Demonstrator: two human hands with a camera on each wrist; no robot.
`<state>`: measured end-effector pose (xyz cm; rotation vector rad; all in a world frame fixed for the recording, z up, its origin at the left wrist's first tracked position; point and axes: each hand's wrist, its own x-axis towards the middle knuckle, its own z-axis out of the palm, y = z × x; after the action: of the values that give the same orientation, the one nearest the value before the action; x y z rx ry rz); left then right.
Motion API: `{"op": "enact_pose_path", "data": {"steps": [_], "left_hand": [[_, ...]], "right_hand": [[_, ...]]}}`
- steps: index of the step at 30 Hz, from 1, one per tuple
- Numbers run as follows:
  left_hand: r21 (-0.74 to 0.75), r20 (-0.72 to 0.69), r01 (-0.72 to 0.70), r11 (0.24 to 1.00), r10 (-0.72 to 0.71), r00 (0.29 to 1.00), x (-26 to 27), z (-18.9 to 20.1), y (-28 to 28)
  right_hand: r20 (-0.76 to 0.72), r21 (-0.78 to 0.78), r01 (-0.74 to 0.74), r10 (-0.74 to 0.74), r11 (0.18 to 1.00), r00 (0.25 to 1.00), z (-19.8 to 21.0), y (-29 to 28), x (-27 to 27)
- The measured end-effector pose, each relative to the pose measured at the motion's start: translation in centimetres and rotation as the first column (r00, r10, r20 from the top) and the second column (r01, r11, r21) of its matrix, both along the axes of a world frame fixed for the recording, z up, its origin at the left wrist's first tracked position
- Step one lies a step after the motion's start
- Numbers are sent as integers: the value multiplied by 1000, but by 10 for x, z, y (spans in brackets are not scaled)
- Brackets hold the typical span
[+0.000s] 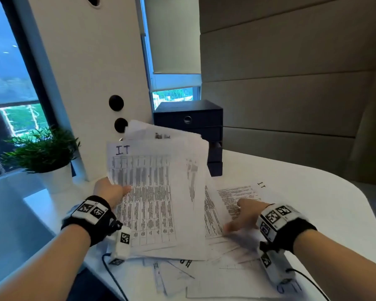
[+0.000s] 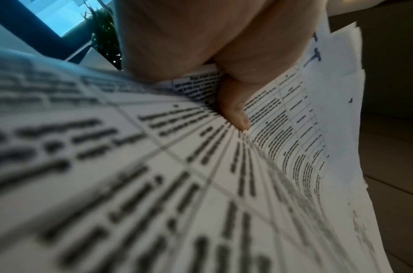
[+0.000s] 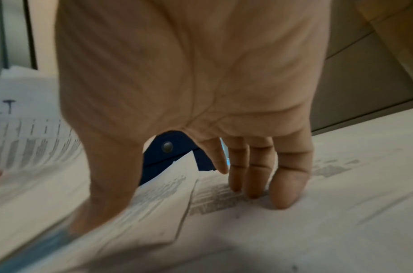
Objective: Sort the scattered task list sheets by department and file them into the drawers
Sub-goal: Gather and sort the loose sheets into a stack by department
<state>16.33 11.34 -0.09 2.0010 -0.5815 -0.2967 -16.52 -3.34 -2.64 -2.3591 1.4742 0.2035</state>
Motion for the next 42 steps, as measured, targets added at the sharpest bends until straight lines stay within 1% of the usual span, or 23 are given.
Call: {"op": "enact_pose_path", "data": {"steps": [2, 5, 8, 10, 13, 15, 16, 18, 20, 22, 24, 25, 26, 27, 28, 29, 30, 32, 34, 37, 39, 41, 42], "left_hand": [[-22, 40, -49, 999, 50, 998, 9, 4, 5], [-112, -46, -189, 976, 185, 982, 25, 10, 15], [-213, -79, -233, 949, 221, 972, 43, 17, 27], [-266, -141, -297, 917, 268, 953, 59, 20, 34], [-122, -62, -281, 952, 276, 959, 50, 37, 45], [-62, 16, -307, 950, 309, 951, 34, 53, 52], [13, 146, -321, 947, 316, 938, 30, 60, 57], [132, 246, -299, 945, 261, 934, 24, 68, 59], [201, 236, -321, 925, 273, 933, 26, 68, 59], [244, 301, -251, 937, 173, 938, 32, 62, 59], [259, 305, -283, 924, 199, 931, 30, 60, 61], [198, 271, -259, 946, 201, 941, 31, 57, 59], [139, 214, -173, 975, 141, 967, 34, 51, 60], [119, 134, -174, 978, 158, 978, 35, 48, 57], [56, -7, -167, 984, 168, 986, 41, 41, 54], [-82, -183, -144, 986, 127, 975, 42, 36, 50], [-217, -276, -144, 966, 81, 958, 37, 32, 50], [-371, -431, -203, 906, 26, 902, 31, 22, 43], [-363, -483, -177, 915, -22, 875, 19, 11, 36], [-235, -490, -44, 971, -79, 868, 1, -4, 24], [-214, -548, 11, 977, -130, 827, -7, -12, 18], [-244, -672, 61, 968, -214, 709, -17, -13, 16], [-249, -695, 52, 967, -215, 686, -11, -25, 11]], "right_hand": [[-43, -41, -28, 26, 999, 999, -2, 6, 7], [-16, -34, -17, 17, 999, 1000, -3, 7, 11], [-54, -62, -27, 23, 998, 998, 3, 4, 15], [-14, -20, -9, 9, 1000, 1000, 7, 4, 21], [64, 27, 30, -32, 999, 997, 7, 6, 33], [46, -25, 34, -33, 999, 998, 3, 10, 38], [17, -60, 33, -32, 998, 999, 1, 14, 38], [-16, -86, 37, -39, 996, 999, 0, 17, 39], [-25, -63, 37, -38, 997, 999, 3, 16, 40], [-16, -35, 18, -19, 999, 1000, 3, 13, 39], [26, -18, 17, -16, 1000, 1000, 2, 11, 39], [43, -19, 10, -9, 1000, 999, 2, 11, 37], [50, -28, -1, 3, 1000, 999, 3, 11, 36], [60, -47, -3, 6, 999, 998, 5, 10, 33], [87, -63, 8, -2, 998, 996, 6, 8, 30], [158, -45, 38, -30, 998, 987, 8, 5, 27], [276, 26, 74, -78, 997, 958, 9, 0, 23], [517, 229, 91, -200, 969, 832, 13, -3, 17], [659, 356, 40, -281, 934, 698, 17, 2, 14], [784, 395, -87, -286, 915, 552, 22, 13, 18], [818, 359, -113, -254, 927, 516, 23, 18, 22], [819, 298, -100, -200, 949, 538, 25, 22, 26], [816, 269, -99, -172, 958, 552, 26, 23, 27]]}}
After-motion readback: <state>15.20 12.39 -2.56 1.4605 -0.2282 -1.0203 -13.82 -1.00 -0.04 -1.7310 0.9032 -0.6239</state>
